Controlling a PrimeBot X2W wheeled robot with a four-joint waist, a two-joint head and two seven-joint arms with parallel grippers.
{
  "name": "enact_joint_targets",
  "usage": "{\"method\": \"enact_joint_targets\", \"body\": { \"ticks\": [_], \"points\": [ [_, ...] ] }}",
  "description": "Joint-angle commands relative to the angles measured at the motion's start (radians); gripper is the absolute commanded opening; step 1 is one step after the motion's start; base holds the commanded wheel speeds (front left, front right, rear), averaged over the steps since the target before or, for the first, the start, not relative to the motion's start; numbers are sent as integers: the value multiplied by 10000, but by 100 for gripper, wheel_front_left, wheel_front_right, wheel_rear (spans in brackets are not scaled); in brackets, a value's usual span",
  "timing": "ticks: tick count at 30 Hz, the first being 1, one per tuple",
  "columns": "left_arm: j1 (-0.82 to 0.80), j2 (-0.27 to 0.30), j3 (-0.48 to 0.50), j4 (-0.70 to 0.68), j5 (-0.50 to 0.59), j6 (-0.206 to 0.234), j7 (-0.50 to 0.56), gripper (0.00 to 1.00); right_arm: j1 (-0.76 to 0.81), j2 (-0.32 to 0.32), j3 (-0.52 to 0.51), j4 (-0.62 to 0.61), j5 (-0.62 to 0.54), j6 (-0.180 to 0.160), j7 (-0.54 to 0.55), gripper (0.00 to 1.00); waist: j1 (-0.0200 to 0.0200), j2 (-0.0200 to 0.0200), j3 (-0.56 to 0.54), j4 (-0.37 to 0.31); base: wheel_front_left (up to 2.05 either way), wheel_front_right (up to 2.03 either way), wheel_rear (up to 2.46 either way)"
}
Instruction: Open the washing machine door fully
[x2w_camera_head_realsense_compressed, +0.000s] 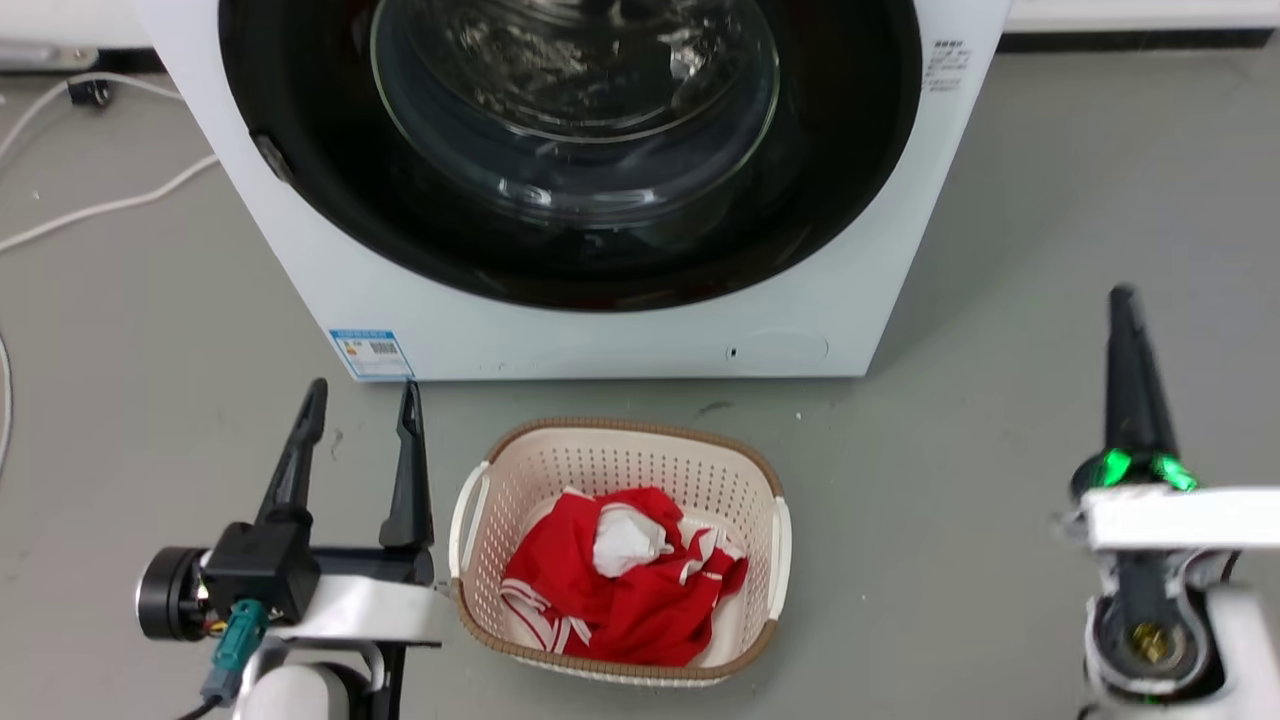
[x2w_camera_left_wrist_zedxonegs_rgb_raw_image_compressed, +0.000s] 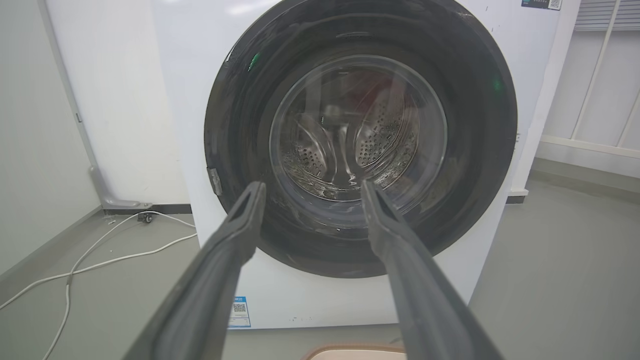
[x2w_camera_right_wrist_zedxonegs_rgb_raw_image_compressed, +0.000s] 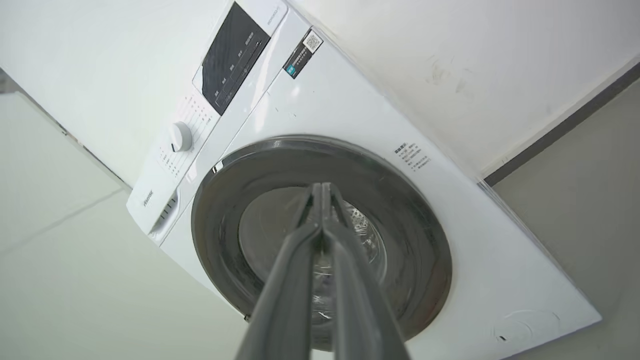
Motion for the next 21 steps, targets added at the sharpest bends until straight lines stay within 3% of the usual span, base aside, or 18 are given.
{"method": "enact_joint_targets", "body": {
  "ticks": [1, 4, 9, 15, 21],
  "points": [
    [-250, -10, 19, -92, -48, 5, -25, 100, -512, 21, -155, 156, 1093, -3, -47, 0, -1, 0, 405, 18, 0, 0, 0],
    [-508, -10, 48, -178, -86, 7, -25, 100, -1419, 16, -574, 589, 3163, -2, 71, 0, -1, 0, 779, 32, 0, 0, 0],
    [-963, -10, 38, -328, -148, -23, -25, 100, -3087, 15, -1548, 1942, 5450, -2, 487, 0, -1, 0, 1282, 101, 0, 0, 0],
    [-1410, -13, 57, -463, -173, -58, -25, 100, -5295, -374, -2167, 4013, 6992, -2, 1708, 0, -1, 0, 1871, 162, 0, 0, 0],
    [-1795, -9, 10, -509, -242, -133, -25, 100, -7742, -1224, -1690, 6547, 7692, 0, 3467, 0, -1, 0, 2525, 256, 0, 0, 0]
  ]
}}
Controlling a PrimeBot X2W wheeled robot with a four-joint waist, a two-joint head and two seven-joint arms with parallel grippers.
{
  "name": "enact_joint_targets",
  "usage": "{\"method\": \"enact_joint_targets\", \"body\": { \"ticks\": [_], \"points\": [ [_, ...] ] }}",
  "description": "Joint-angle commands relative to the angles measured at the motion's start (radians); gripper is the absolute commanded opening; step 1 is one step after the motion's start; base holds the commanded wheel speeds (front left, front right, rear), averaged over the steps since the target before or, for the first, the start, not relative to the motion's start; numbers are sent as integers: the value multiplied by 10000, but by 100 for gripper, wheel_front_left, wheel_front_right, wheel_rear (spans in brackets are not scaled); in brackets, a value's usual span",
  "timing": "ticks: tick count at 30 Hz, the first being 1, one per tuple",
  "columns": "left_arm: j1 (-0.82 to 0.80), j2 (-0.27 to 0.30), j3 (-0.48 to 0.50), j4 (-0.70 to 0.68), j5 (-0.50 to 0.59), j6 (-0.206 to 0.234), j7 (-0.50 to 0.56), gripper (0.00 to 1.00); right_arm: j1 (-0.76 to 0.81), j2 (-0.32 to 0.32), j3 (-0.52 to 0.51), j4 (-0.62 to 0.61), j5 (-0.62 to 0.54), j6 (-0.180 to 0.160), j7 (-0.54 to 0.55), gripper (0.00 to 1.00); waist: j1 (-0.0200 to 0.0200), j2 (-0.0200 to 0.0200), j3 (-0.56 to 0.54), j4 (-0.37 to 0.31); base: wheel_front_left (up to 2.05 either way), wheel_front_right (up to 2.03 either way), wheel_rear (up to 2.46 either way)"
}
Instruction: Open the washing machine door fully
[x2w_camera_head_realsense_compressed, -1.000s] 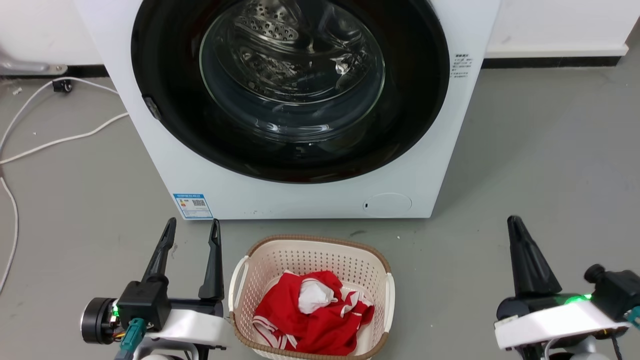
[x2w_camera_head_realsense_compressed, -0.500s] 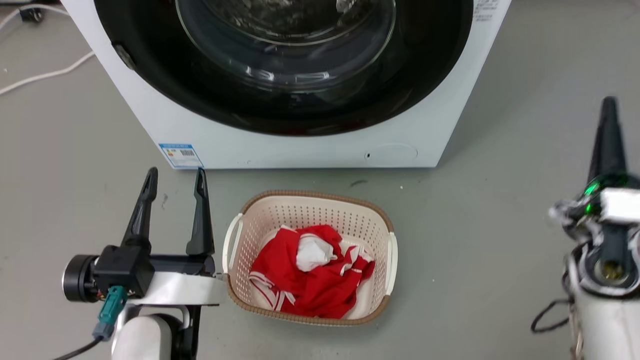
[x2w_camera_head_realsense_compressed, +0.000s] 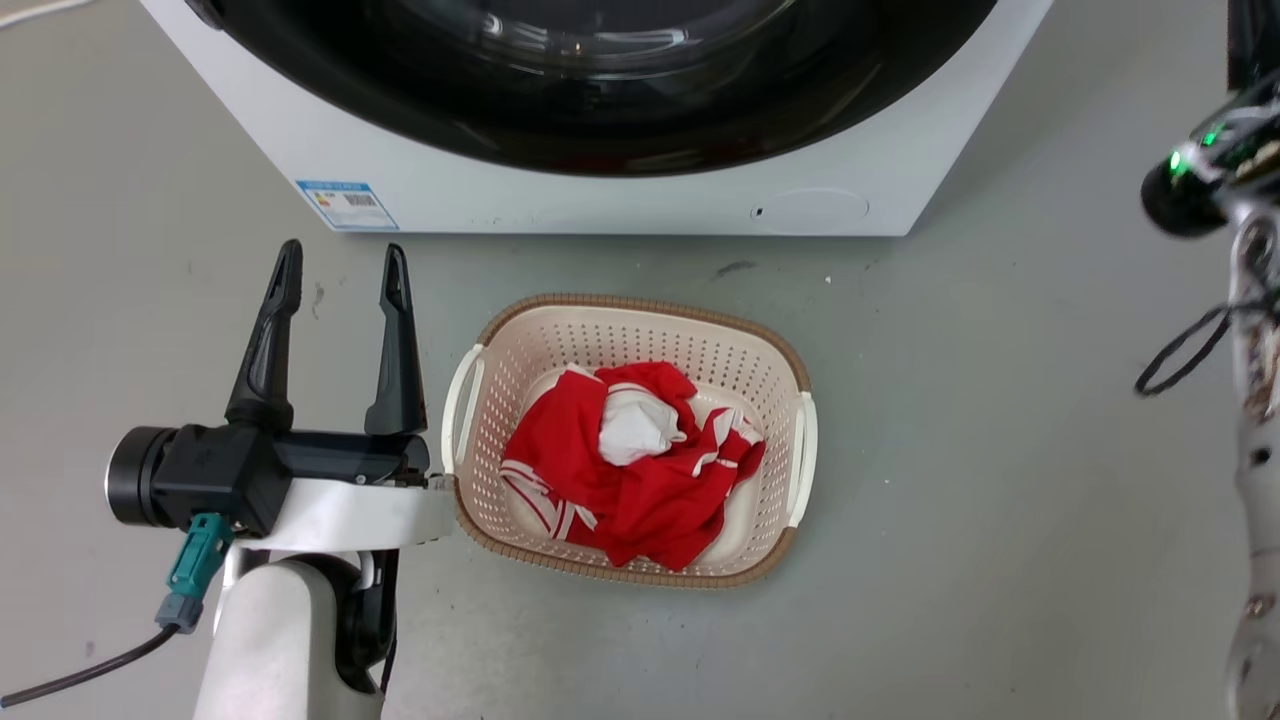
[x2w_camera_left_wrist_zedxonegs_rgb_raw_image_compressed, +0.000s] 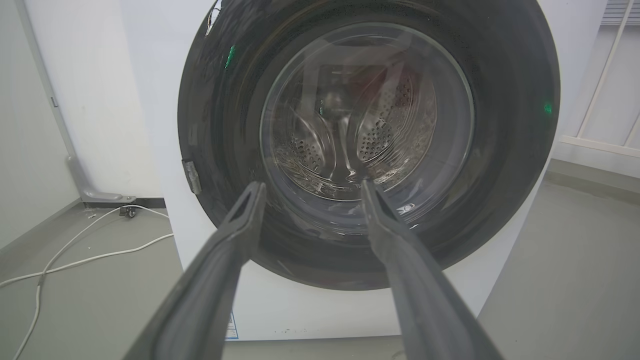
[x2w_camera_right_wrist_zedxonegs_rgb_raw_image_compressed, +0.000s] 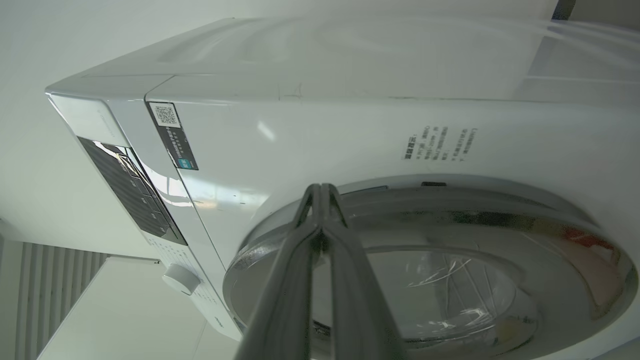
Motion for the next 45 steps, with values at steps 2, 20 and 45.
{"method": "enact_joint_targets", "body": {
  "ticks": [2, 20, 45],
  "points": [
    [-181, -7, -32, -6, -49, -31, -25, 100, -632, -260, 254, 567, -54, 0, 404, 0, -2, 0, 262, 78, 0, 0, 0],
    [-1040, -8, -365, -200, -79, -128, -25, 100, -4696, -817, 2166, 4496, -1672, 0, 1854, 0, -2, 0, 1511, 366, 0, 0, 0],
    [-446, -6, -419, 325, -41, -150, -25, 100, -2124, -201, 2480, 2084, -580, 0, 6179, 0, -2, 0, 299, 50, 0, 0, 0]
  ]
}}
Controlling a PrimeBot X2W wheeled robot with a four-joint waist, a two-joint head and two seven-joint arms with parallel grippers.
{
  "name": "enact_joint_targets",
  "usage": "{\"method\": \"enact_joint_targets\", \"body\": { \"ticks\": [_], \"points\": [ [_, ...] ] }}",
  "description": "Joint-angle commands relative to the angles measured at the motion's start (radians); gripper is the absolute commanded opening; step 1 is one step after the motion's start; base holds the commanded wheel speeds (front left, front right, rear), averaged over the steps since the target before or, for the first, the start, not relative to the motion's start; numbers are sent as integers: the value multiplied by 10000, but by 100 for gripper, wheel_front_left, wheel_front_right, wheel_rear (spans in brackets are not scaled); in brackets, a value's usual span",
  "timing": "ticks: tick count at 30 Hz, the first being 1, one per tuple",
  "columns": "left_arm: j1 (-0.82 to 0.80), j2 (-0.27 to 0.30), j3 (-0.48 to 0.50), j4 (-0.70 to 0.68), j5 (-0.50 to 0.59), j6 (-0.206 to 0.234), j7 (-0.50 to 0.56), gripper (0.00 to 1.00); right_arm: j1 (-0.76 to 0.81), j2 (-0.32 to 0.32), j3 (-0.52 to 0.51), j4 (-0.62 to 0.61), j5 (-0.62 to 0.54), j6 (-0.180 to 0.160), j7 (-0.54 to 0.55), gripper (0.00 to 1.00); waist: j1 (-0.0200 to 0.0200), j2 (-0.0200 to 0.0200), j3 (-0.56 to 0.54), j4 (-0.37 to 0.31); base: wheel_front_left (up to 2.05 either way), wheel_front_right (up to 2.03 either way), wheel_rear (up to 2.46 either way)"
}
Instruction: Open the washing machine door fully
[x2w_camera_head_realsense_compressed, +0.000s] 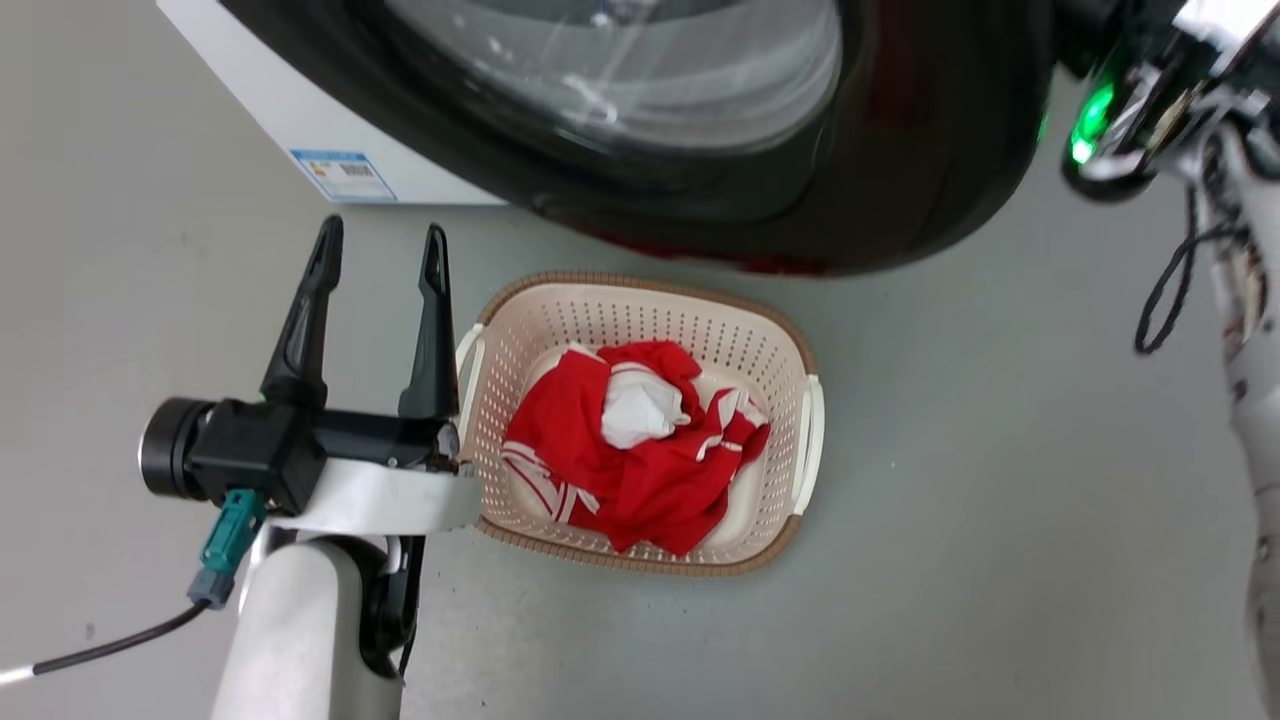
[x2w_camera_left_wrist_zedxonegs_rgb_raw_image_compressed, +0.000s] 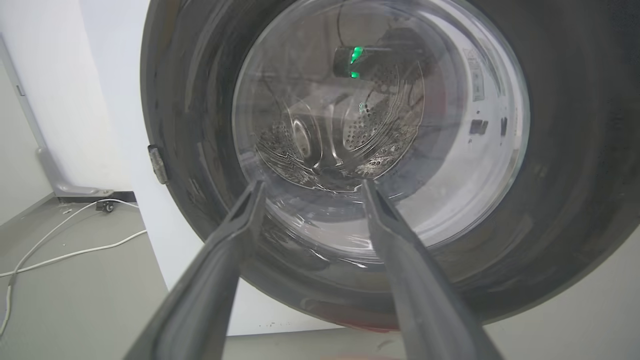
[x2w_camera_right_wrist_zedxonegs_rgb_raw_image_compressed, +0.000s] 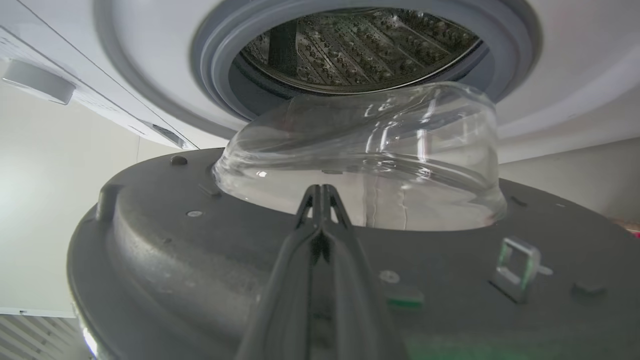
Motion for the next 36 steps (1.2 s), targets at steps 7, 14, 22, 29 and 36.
{"method": "enact_joint_targets", "body": {
  "ticks": [7, 14, 22, 29, 36],
  "points": [
    [937, -6, -88, 155, 33, -27, -25, 100, 1917, 650, 179, -1140, 423, 0, 664, 0, 0, 0, -1232, -59, 0, 0, 0],
    [1673, -5, -282, 301, -160, 153, -25, 100, 3505, 1124, 513, -2079, 655, 0, 1058, 0, 0, 0, -2110, 123, 0, 0, 0],
    [2332, -6, -440, 419, -266, 274, -25, 100, 4818, 1512, 1282, -3029, 1093, 2, 1378, 0, 0, 0, -2847, 386, 0, 0, 0],
    [2615, -5, -565, 497, -320, 350, -25, 100, 5654, 1592, 2681, -3974, 1798, 0, 1040, 0, 0, 0, -3238, 613, 0, 0, 0],
    [2815, -5, -559, 486, -389, 357, -25, 100, 6072, 1558, 2863, -4473, 1767, 0, -634, 0, 0, 0, -3421, 583, 0, 0, 0]
  ]
}}
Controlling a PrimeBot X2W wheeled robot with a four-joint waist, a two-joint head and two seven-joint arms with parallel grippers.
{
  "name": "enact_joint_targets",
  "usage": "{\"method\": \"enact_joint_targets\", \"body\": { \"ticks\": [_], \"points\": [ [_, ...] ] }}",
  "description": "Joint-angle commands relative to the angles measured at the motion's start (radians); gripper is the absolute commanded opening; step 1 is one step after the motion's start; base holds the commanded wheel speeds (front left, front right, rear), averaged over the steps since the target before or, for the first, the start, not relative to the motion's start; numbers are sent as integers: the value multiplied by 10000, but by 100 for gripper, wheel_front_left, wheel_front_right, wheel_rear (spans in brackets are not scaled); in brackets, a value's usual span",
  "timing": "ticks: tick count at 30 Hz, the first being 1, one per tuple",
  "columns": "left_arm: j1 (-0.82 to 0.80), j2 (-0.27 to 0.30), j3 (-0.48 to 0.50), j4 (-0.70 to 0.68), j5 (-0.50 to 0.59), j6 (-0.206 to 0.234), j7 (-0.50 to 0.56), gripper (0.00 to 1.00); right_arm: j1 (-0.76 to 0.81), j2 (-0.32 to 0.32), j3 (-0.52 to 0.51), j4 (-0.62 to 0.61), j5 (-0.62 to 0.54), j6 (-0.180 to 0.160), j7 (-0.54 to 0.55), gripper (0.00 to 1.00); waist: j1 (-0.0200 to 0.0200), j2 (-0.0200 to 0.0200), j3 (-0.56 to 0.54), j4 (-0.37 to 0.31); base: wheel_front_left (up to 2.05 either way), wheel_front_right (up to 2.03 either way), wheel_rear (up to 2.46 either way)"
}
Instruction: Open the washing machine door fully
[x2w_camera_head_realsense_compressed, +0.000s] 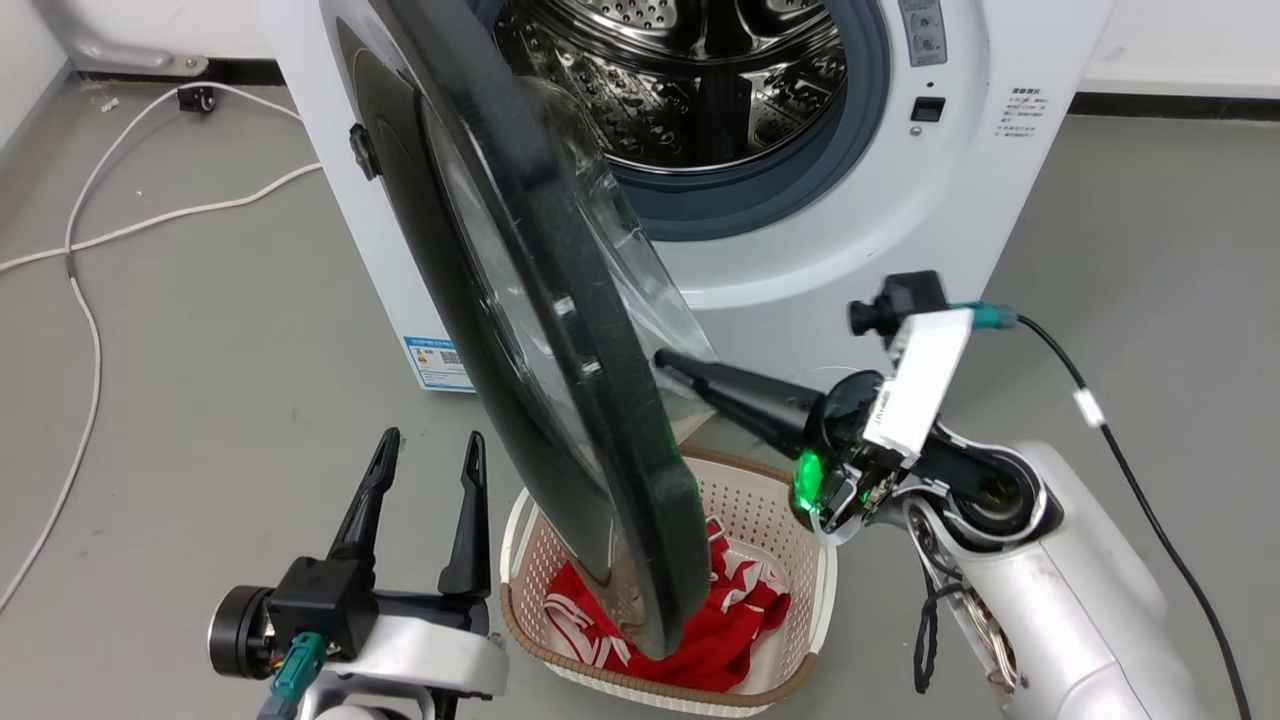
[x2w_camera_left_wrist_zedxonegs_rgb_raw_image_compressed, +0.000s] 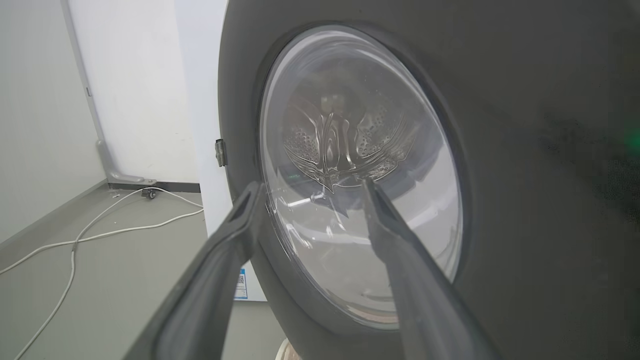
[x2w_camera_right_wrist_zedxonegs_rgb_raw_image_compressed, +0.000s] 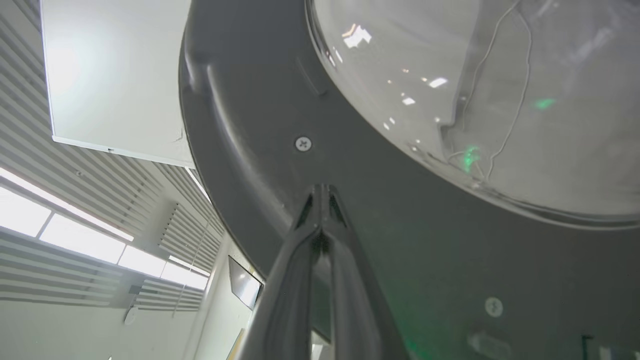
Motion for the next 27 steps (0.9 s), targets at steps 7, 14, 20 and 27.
{"method": "enact_joint_targets", "body": {
  "ticks": [7, 14, 20, 27],
  "points": [
    [331, -8, 134, 2, -39, 19, -25, 100, 1226, 18, -1033, -817, -727, 0, -3409, 0, 1, 0, -200, -226, 0, 0, 0],
    [540, -5, 405, 113, 90, -54, -25, 100, 2870, -173, -2093, -1598, -1495, 0, -5810, 100, 1, 0, -496, -519, 0, 0, 0],
    [620, -5, 614, 176, 126, -121, -25, 100, 4045, -593, -2477, -1849, -3117, 0, -7745, 100, 1, 0, -582, -731, 0, 0, 0],
    [584, -7, 897, 157, 167, -112, -25, 100, 4525, -994, -2700, -1734, -7222, 0, -9675, 100, 1, 0, -519, -953, 0, 0, 0]
  ]
}}
